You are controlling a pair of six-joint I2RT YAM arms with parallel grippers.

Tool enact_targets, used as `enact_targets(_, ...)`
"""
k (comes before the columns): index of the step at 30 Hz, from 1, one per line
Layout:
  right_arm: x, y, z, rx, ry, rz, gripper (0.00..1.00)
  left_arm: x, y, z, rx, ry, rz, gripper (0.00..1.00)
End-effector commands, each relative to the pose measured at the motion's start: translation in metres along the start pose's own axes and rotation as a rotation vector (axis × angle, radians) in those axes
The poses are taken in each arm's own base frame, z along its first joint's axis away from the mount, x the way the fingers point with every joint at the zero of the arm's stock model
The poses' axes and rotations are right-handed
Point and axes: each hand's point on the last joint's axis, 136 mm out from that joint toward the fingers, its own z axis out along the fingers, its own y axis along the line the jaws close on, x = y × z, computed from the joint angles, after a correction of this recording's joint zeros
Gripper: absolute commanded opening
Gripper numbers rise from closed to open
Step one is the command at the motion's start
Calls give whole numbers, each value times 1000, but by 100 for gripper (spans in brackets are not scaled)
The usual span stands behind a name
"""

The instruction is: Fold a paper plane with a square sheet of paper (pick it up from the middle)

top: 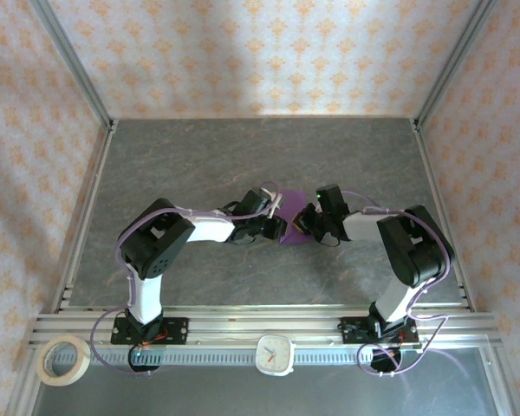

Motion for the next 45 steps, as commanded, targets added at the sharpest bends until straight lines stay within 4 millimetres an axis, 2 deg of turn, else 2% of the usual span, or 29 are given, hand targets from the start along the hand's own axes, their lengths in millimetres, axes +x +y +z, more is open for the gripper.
enact_targets(1, 18, -69, 6, 224, 30, 58, 0, -6, 14, -23, -73, 0, -75, 36)
enact_targets(6, 18, -67, 7, 217, 31, 59, 0, -24, 6, -48, -57, -62, -96, 37)
enact_targets(8, 18, -68, 7, 216, 31, 64, 0, -28, -12, -53, 32, -68, -85, 28)
enact_targets(10, 17, -67, 7, 211, 30, 65, 0, -26, -29, -51, 129, -35, -72, 13)
enact_targets(13, 18, -68, 7, 209, 29, 66, 0, -19, -47, -42, 236, 46, -64, 5)
enact_targets(22, 18, -69, 6, 209, 28, 68, 0, -5, -64, -23, 373, 168, -72, 4)
enact_targets(27, 18, -69, 6, 208, 32, 64, 0, 13, -59, -8, 387, 240, -85, 5)
enact_targets(35, 19, -70, 6, 209, 34, 67, 0, 26, -41, 8, 315, 276, -103, 5)
enact_targets(45, 20, -72, 6, 213, 36, 64, 0, 52, -24, 9, 255, 327, -113, 4)
